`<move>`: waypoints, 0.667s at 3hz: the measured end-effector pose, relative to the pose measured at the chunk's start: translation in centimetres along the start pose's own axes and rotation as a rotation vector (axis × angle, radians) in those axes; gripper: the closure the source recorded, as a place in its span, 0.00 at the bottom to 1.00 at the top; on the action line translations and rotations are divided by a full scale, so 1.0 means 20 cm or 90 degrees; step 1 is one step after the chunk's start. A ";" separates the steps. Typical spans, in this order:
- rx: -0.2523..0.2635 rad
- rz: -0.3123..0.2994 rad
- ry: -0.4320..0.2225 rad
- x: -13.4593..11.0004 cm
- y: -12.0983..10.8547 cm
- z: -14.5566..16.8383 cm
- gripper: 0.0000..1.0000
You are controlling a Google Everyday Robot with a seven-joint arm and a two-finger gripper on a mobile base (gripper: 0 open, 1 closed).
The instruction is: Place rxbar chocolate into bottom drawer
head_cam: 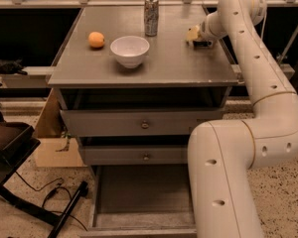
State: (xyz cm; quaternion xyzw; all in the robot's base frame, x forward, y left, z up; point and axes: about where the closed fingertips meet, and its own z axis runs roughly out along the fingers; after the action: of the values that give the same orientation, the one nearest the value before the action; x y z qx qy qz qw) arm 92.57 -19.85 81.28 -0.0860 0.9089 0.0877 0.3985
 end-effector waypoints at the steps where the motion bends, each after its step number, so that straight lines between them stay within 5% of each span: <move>1: 0.000 0.000 0.000 0.00 0.00 0.00 0.89; 2: 0.000 0.000 0.000 0.00 0.00 0.00 1.00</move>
Offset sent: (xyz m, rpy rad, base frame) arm 0.0000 0.0000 0.0000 0.0000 0.0000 0.0000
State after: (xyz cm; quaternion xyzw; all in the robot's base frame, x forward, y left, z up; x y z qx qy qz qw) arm 92.57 -19.84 81.28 -0.0860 0.9089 0.0877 0.3984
